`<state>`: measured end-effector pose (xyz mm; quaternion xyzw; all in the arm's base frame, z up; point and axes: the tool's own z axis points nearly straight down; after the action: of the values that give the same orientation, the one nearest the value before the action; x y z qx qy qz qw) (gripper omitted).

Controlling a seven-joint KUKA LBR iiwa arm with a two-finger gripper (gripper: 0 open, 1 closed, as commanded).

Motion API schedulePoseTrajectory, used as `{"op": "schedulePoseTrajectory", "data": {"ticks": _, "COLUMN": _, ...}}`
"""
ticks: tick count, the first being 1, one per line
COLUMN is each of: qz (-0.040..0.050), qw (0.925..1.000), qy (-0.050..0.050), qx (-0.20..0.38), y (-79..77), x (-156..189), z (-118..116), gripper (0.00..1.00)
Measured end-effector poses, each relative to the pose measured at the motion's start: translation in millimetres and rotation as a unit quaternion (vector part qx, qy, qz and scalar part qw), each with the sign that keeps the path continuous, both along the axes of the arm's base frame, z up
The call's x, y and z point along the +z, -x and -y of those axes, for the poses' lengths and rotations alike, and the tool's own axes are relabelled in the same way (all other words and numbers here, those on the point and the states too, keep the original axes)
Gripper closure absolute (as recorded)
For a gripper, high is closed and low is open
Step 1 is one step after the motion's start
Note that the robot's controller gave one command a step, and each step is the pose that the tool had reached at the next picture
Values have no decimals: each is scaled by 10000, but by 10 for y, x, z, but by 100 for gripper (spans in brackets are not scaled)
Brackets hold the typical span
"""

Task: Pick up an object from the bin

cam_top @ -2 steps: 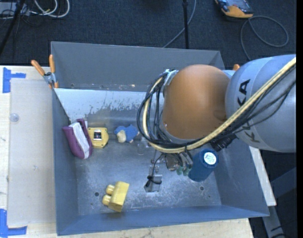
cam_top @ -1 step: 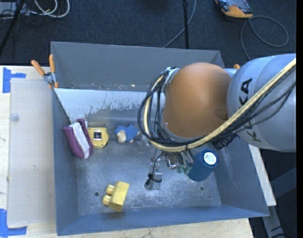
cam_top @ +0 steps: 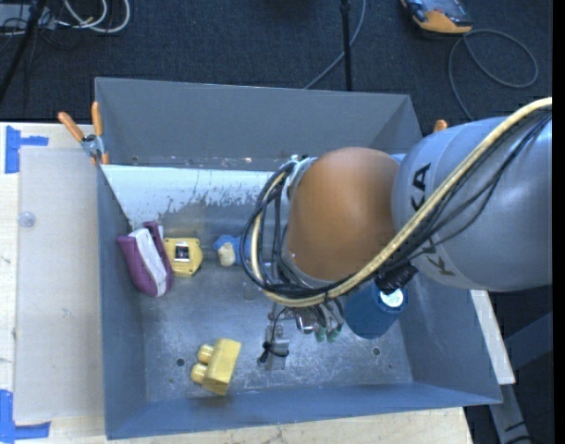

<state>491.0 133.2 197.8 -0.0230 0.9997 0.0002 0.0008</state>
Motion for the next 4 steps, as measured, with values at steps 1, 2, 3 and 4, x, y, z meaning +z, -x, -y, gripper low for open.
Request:
{"op": "schedulePoseTrajectory", "data": {"ticks": 1, "qz": -15, "qw": 10000, "qy": 0, "qx": 36, "y": 149, "x": -618, "z": -109, "gripper": 0}}
{"op": "schedulePoseTrajectory", "data": {"ticks": 2, "qz": -24, "qw": 9982, "qy": 3, "qx": 595, "y": 107, "x": -1052, "z": 4, "gripper": 0}}
{"op": "schedulePoseTrajectory", "data": {"ticks": 3, "qz": 15, "qw": 9884, "qy": -8, "qx": 1516, "y": 6, "x": -1275, "z": -178, "gripper": 100}}
{"op": "schedulePoseTrajectory", "data": {"ticks": 4, "qz": 16, "qw": 9885, "qy": -8, "qx": 1510, "y": 5, "x": -1275, "z": -176, "gripper": 100}}
